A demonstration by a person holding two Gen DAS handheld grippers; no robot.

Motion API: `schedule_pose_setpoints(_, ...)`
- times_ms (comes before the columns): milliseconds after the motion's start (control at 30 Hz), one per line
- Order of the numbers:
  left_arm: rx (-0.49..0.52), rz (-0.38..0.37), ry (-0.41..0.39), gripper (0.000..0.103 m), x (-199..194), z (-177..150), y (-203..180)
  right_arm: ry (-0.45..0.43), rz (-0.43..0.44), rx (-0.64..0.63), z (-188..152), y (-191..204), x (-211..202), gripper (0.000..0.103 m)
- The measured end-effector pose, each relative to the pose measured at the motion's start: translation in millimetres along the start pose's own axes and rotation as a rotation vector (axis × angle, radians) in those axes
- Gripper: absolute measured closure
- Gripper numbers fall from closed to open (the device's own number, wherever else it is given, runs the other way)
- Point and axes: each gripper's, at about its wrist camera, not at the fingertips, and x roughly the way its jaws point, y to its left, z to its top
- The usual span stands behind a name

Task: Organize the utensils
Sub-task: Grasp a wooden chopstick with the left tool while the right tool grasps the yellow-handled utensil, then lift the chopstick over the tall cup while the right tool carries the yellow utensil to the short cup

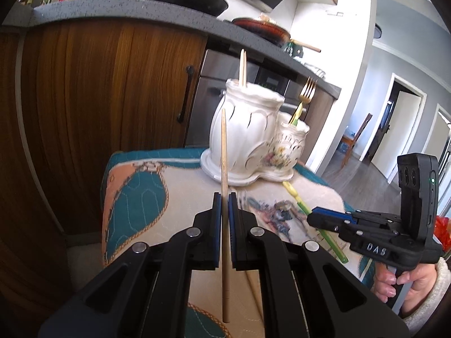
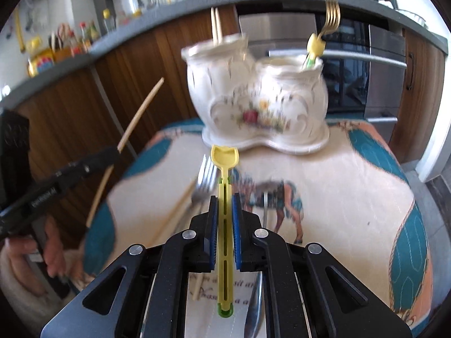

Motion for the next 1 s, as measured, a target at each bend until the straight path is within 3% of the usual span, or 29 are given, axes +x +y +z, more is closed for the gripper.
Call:
schedule_pose_setpoints(133,0.001,-0.009,-0.037,0.098,-7,10,-1,-0.108,0.046,0.033,18,-10,-16,0.092)
schedule_pose_setpoints(333,0.007,-0.009,-0.081,0.098,-7,30,0,-0.258,0.048,0.093,54,-29,-28,0.092)
schedule_pose_setpoints(733,0.058,-0.041,-0.172,0.098,18,80,-10,-0.411,0.054,0.098,111,-45,-22,0.092)
schedule_pose_setpoints(1000,0.064,-0.095,-0.209,0.098,48,122,-20,-0.445,0.054,0.11,141,-55,4,0.092)
